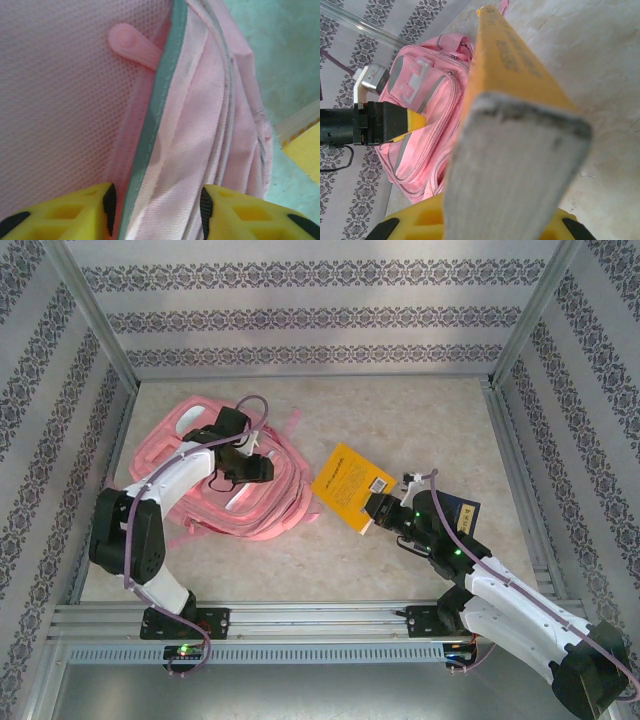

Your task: Pack the student bag

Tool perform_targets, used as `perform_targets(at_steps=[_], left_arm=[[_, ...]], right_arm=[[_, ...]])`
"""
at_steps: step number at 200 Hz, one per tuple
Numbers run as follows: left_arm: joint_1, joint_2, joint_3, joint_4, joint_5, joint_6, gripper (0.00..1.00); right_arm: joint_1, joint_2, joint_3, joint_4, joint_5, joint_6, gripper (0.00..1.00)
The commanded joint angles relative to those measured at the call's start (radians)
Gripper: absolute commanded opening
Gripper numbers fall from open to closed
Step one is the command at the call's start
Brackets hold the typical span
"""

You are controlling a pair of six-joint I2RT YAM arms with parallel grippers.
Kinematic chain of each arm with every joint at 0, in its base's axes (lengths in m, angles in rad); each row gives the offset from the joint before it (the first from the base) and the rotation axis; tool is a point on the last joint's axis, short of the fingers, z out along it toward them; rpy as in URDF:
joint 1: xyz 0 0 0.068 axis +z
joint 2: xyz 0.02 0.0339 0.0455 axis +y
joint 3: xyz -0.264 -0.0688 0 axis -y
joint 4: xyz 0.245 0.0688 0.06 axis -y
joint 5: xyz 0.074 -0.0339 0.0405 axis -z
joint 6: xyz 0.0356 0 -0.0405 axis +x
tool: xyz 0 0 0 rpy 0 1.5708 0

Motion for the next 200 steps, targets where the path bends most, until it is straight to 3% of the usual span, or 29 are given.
perform_targets(at_steps=[1,30,61,141,173,200], left_arm=[[0.008,0.009,-0.016,0.045,0.134,-0.017,0.38],[-0.017,0.05,0.004,0.051,0.182,-0.022,0.26],[-0.043,0.087,0.058,0.005,0.191,-0.007,0.0],[-0.167,-0.013,0.24,-0.068,0.248,-0.025,0.0],[-0.171,-0.087,0.266,-0.07,0.282,-0.049,0.0],[-0.173,-0.136,0.268,-0.075,0.307,-0.063,0.0]], right_arm=[[-0.014,-0.01,0.013,0.12,-0.017,0.0,0.0],[-0.02,-0.011,0.018,0.118,-0.022,0.001,0.0],[-0.034,-0.052,0.04,0.063,-0.011,-0.016,0.0],[-0.072,-0.203,0.132,-0.323,0.112,-0.093,0.0],[-0.103,-0.246,0.115,-0.381,0.123,-0.059,0.0],[-0.116,-0.233,0.098,-0.33,0.048,-0.02,0.0]])
